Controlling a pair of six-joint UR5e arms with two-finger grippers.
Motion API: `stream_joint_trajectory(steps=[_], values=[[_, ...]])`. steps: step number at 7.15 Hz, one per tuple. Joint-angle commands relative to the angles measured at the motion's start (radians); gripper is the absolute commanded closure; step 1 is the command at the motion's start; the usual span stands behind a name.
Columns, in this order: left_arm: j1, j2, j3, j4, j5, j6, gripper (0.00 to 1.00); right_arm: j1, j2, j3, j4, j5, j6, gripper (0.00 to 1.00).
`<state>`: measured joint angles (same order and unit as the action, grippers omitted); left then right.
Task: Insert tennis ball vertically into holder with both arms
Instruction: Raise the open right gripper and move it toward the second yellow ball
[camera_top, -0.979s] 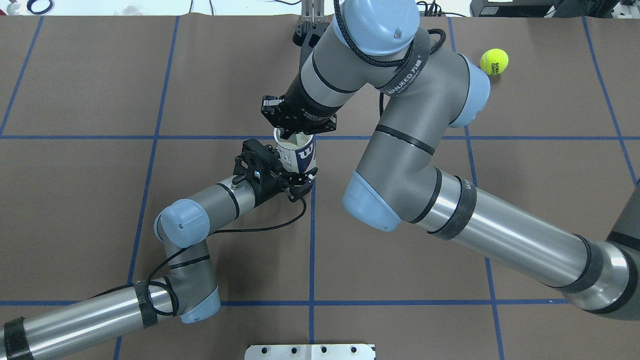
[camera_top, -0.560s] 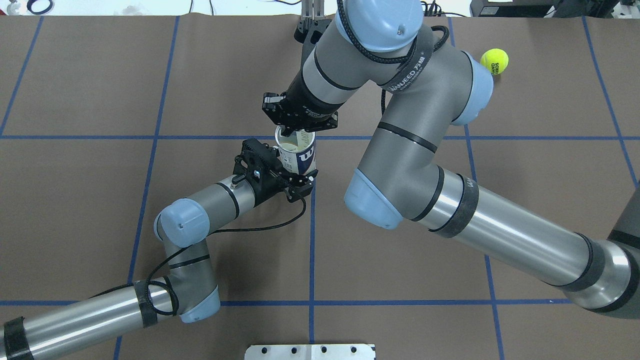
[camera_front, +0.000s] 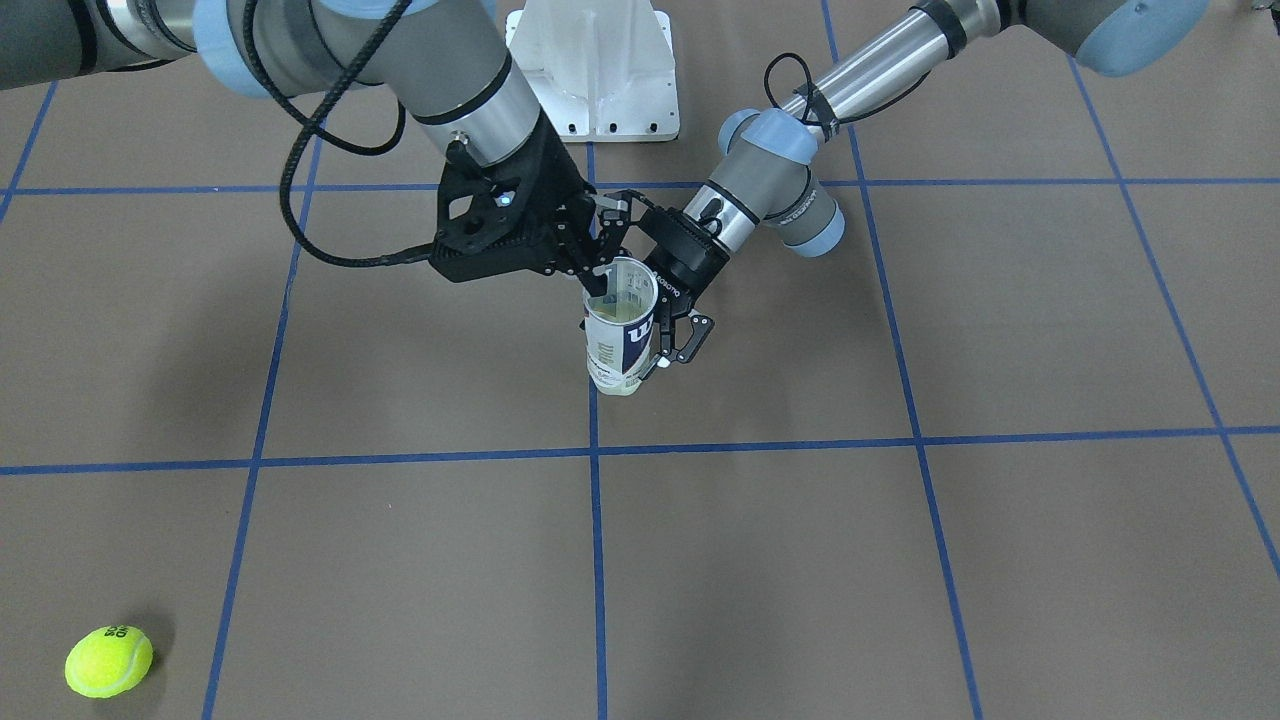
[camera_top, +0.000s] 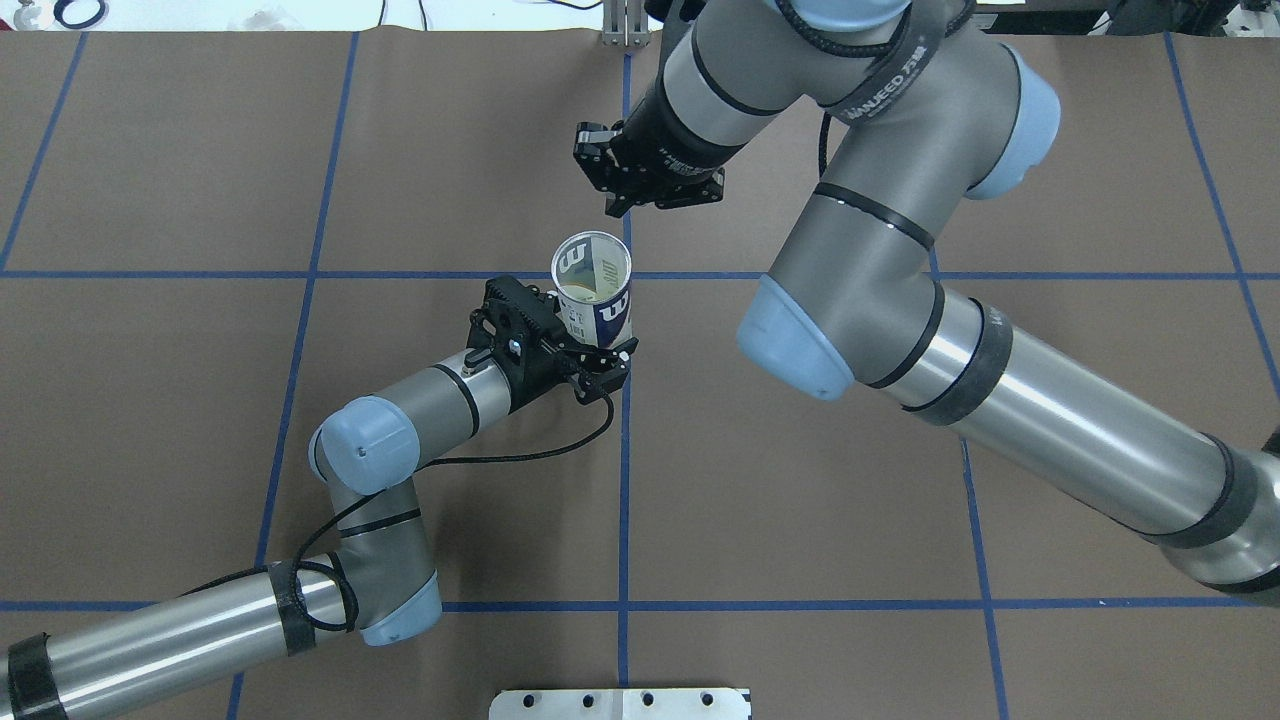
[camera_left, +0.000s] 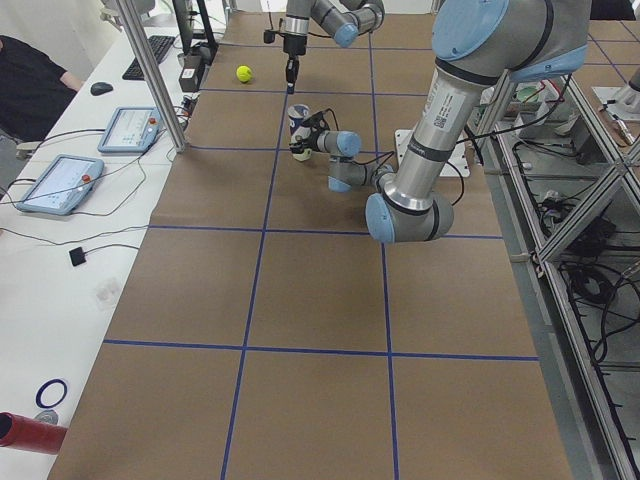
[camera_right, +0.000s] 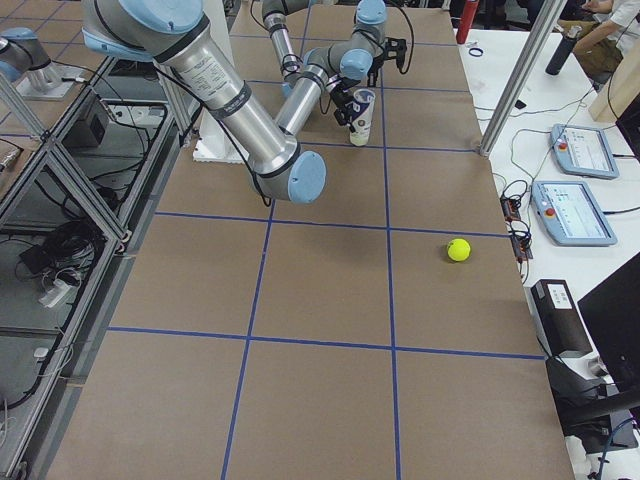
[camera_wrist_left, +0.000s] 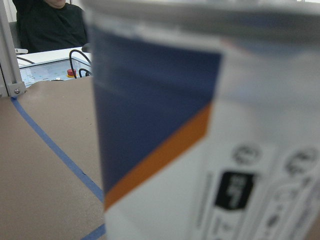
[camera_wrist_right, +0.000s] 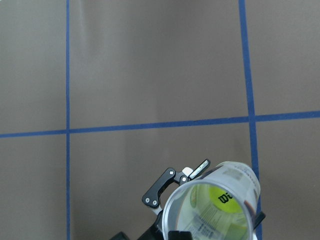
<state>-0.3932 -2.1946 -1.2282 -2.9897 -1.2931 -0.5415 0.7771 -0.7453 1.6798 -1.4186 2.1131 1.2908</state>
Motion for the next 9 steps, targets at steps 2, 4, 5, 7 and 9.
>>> stream_joint_trajectory(steps=[2,4,5,7,9], values=[[-0.001,0.001,-0.004,0.000,0.000,0.000,0.01,0.201,-0.147,-0.021,-0.012,0.039,-0.304,1.00],[-0.001,0.001,-0.004,0.000,0.000,-0.002,0.01,0.307,-0.202,-0.136,-0.046,0.036,-0.653,1.00],[-0.001,0.003,-0.004,0.000,0.000,-0.002,0.01,0.335,-0.209,-0.197,-0.039,0.036,-0.748,1.00],[-0.001,0.003,-0.004,0.000,0.000,-0.002,0.01,0.358,-0.210,-0.265,-0.011,0.034,-0.772,0.01],[-0.003,0.003,-0.004,0.000,0.000,-0.002,0.01,0.358,-0.210,-0.427,0.160,0.033,-0.769,0.00]])
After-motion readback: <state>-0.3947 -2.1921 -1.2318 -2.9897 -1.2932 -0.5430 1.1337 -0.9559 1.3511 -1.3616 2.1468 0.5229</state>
